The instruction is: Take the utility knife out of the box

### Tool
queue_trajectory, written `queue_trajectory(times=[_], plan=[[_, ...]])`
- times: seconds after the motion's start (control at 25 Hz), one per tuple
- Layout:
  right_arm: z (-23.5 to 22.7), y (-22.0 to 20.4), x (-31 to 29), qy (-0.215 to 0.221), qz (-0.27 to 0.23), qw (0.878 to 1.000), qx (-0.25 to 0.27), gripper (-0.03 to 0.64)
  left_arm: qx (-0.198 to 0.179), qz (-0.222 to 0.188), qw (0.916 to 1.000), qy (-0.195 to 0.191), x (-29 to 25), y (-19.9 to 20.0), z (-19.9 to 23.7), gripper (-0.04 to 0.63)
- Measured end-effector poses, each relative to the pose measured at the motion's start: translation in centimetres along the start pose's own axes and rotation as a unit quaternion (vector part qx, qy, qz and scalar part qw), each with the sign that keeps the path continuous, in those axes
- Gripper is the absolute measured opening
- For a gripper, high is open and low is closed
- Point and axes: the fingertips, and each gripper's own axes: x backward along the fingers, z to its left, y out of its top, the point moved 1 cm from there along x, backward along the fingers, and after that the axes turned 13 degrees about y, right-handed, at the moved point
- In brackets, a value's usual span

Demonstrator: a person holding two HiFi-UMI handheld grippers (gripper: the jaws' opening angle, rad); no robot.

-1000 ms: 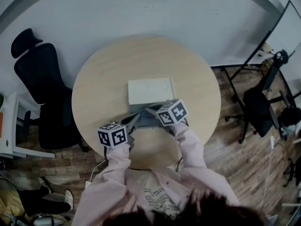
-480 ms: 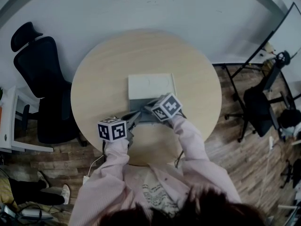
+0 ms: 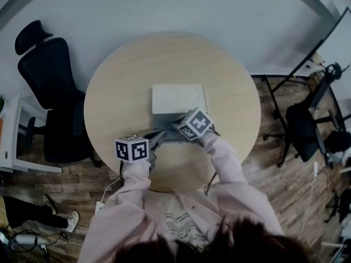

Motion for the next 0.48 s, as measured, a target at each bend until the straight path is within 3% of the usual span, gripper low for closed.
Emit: queue_trajectory(times=[0.48], plan=[[-1.5, -1.4, -0.6, -0.028, 0.057, 0.997, 0.035, 0.152, 0.006, 0.010, 0.9999, -0.001, -0.5, -0.4, 0.1, 0.008]])
